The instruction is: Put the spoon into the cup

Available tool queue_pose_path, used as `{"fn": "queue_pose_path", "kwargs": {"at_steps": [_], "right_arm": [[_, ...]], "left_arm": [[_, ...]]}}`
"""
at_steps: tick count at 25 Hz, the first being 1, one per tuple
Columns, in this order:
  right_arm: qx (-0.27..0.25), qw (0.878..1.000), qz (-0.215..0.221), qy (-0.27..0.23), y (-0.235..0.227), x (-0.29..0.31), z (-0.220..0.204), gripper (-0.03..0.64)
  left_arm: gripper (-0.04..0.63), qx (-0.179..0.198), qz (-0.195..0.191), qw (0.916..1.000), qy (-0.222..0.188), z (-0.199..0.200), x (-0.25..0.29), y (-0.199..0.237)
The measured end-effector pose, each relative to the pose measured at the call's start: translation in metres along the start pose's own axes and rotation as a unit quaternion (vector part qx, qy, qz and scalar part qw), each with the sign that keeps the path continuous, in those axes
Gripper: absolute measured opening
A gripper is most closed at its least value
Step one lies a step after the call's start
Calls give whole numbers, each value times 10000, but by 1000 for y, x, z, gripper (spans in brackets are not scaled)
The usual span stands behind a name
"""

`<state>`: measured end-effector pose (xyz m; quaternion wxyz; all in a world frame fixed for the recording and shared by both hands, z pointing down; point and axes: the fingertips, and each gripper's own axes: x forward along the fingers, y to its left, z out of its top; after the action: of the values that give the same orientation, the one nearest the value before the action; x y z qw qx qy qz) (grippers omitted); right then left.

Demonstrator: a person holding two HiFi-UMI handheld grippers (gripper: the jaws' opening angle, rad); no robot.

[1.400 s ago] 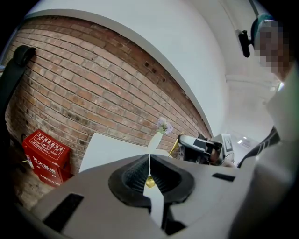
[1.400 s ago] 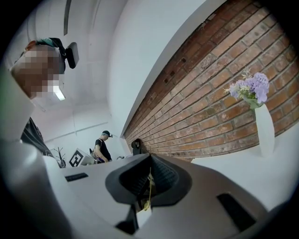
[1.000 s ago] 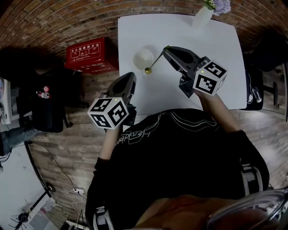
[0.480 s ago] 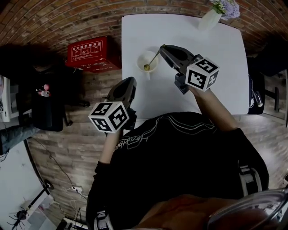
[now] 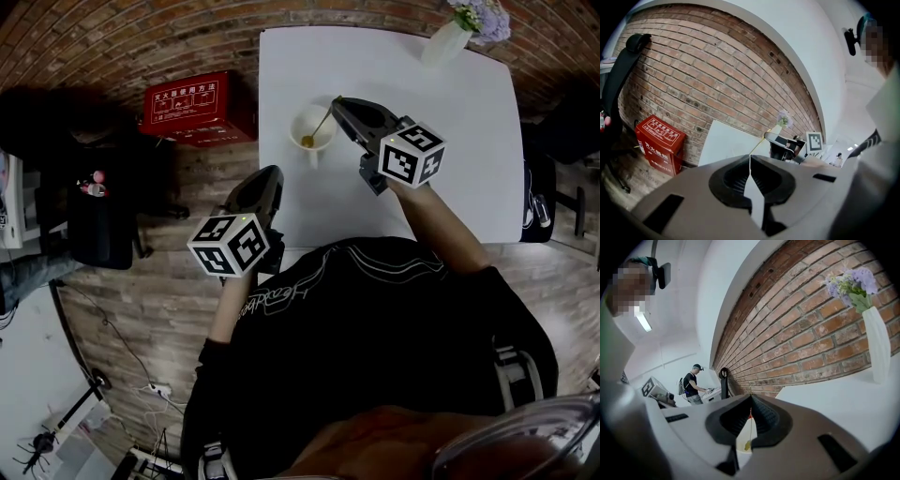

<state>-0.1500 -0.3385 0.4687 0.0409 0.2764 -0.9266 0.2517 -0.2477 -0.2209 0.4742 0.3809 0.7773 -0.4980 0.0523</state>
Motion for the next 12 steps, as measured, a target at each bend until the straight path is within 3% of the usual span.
{"fn": "queue_pose_path", "kwargs": {"at_steps": [12], "right_arm": [[183, 9997, -1, 159, -12, 12, -27, 2]], "left_arm": [[6, -184, 108, 9997, 100, -8, 6, 18]]}}
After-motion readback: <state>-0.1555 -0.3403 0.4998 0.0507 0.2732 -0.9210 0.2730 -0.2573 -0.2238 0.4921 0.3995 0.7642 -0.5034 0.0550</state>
